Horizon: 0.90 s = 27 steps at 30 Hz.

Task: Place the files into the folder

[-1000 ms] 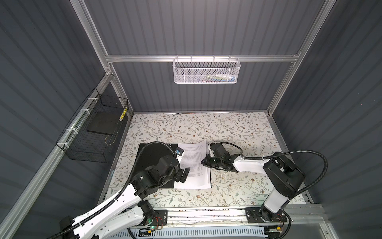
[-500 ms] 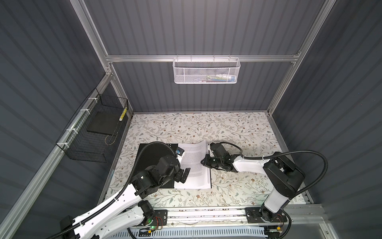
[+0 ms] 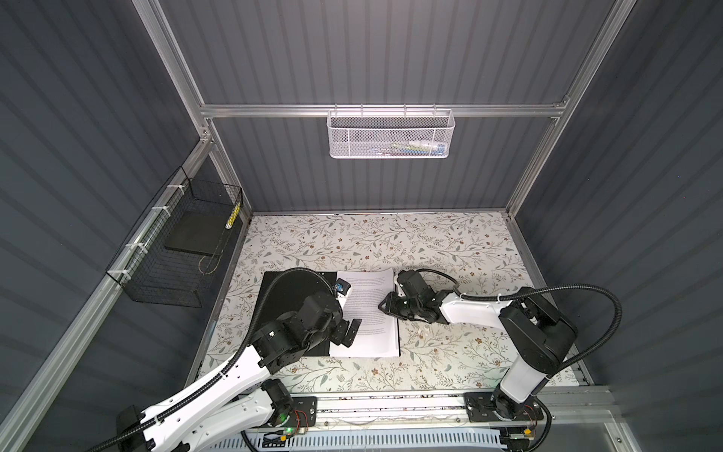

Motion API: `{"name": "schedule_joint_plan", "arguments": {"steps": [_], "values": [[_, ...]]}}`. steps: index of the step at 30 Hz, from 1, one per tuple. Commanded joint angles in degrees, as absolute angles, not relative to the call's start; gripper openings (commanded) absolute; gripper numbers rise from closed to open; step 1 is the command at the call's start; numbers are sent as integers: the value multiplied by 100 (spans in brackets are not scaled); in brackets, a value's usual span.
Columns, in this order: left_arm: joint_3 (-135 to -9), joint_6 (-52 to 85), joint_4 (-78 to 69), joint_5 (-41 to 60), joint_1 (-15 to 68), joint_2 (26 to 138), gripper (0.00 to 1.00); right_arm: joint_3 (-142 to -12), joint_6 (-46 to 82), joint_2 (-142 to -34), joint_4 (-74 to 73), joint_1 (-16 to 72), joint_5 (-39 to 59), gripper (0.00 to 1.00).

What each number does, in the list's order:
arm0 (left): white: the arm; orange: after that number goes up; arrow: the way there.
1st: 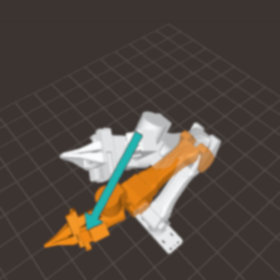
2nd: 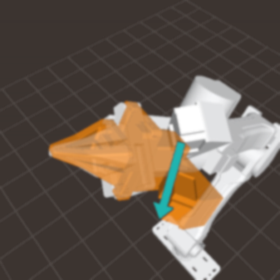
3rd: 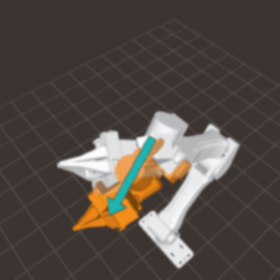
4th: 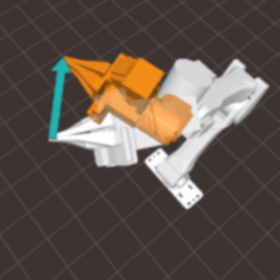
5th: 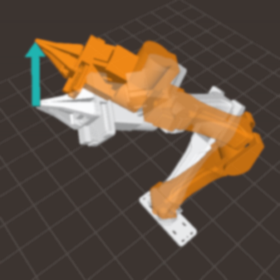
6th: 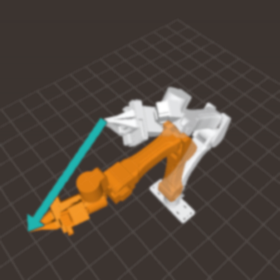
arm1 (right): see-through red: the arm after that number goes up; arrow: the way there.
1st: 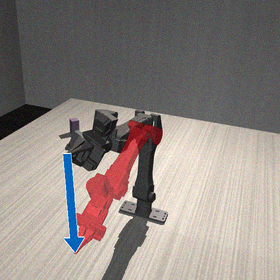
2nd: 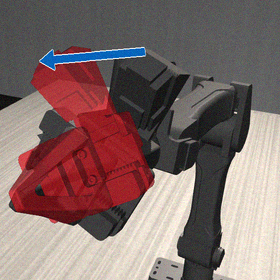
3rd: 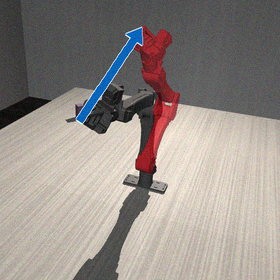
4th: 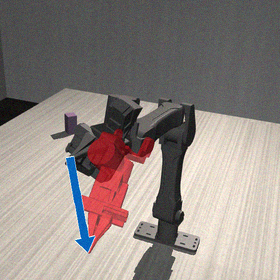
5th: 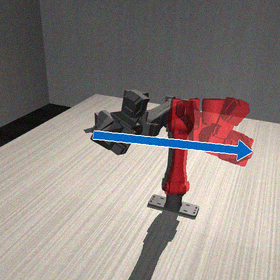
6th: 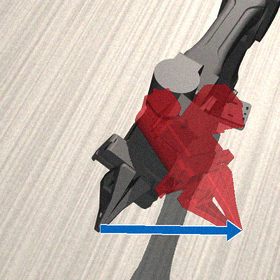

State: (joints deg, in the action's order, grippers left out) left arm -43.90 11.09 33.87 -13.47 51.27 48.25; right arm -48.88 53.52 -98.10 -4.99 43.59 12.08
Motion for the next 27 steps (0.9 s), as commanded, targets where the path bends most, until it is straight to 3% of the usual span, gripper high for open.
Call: {"name": "schedule_joint_plan", "arguments": {"steps": [1,7,12,16,22,27], "values": [[-4475,1169,3502,-1251,5093,4839,100,-5044,5231,-9727,0,4386,963,40],[-4533,1360,3587,-1230,5097,4951,100,-5289,5054,-9784,281,4386,912,43],[-4468,2225,3329,-813,5090,5151,100,-5484,4990,-9864,534,4378,818,46],[-4451,2851,3149,-1058,5098,5446,100,-5455,4898,-9800,640,4287,759,52],[-4806,3050,3305,-1533,5003,5905,100,-5232,4774,-9378,632,4008,841,65],[-4539,3193,2785,-795,3914,6228,100,-4910,4751,-9165,485,3796,1005,80]]}}
